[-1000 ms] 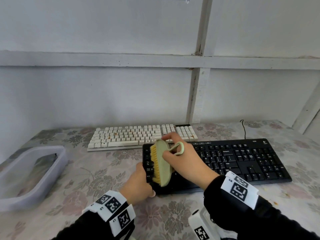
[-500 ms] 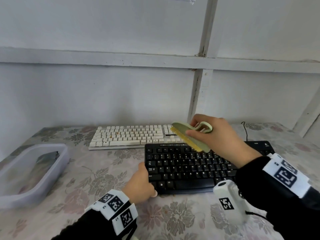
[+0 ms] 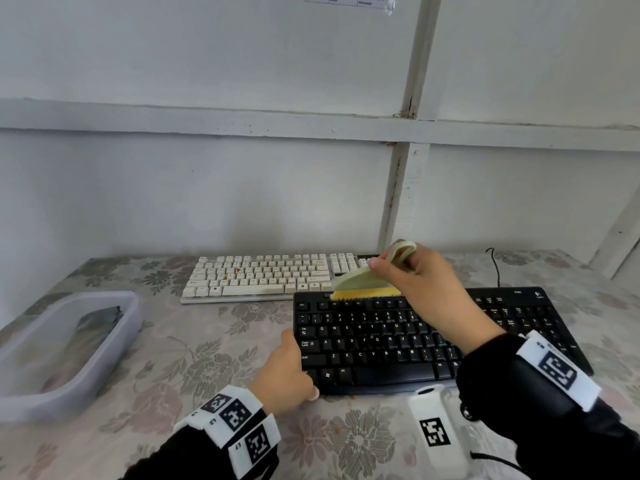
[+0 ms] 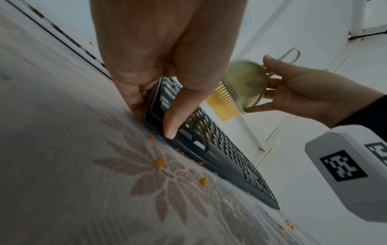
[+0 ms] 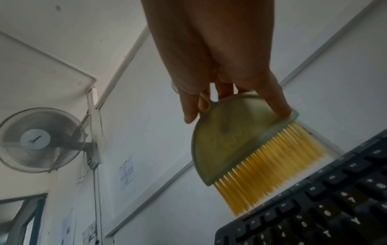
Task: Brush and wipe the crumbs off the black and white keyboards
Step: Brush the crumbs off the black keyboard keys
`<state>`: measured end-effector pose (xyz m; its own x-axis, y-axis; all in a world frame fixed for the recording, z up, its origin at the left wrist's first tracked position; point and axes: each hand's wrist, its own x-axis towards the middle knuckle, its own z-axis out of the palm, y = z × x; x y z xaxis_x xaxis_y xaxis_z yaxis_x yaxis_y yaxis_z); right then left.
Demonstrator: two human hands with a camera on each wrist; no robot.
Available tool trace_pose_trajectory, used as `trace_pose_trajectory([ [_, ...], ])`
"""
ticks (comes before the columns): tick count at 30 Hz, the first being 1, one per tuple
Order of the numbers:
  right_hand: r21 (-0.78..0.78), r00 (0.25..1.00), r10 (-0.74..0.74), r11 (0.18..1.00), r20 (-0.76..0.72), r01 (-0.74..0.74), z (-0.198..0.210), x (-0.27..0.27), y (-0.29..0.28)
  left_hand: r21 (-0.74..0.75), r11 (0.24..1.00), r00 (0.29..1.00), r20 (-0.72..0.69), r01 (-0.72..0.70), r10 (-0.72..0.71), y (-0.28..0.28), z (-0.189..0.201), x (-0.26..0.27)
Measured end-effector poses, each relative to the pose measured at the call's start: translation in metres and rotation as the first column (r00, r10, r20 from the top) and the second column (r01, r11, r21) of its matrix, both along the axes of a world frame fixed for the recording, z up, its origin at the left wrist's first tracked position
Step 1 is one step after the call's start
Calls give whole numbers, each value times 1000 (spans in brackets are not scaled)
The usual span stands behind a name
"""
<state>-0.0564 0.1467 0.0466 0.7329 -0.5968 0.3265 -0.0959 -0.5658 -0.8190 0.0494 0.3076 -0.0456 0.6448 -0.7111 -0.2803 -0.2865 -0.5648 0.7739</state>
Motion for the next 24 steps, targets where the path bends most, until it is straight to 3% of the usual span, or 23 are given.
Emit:
trace_pose_trajectory([
  [10,-39,985,93,995,147,-88,-8,35,37,-15,1000,1000,-14,-1,1,1,1,-1],
  [13,-16,987,103,995,121,-102,-17,39,39,-17,1000,1000,-10,2,-2,1,1,0],
  [16,-44,998,21,999,57,-19,-21,37,30,-18,1000,1000,-10,1,-1,1,0,1],
  [20,-225,988,-146,962,55,155,-17,33,19,-14,1000,1000,-4,2,-2,0,-2,1],
  [24,-60,989,24,998,146,-16,-16,31,34,-16,1000,1000,5,-3,3,0,-1,0],
])
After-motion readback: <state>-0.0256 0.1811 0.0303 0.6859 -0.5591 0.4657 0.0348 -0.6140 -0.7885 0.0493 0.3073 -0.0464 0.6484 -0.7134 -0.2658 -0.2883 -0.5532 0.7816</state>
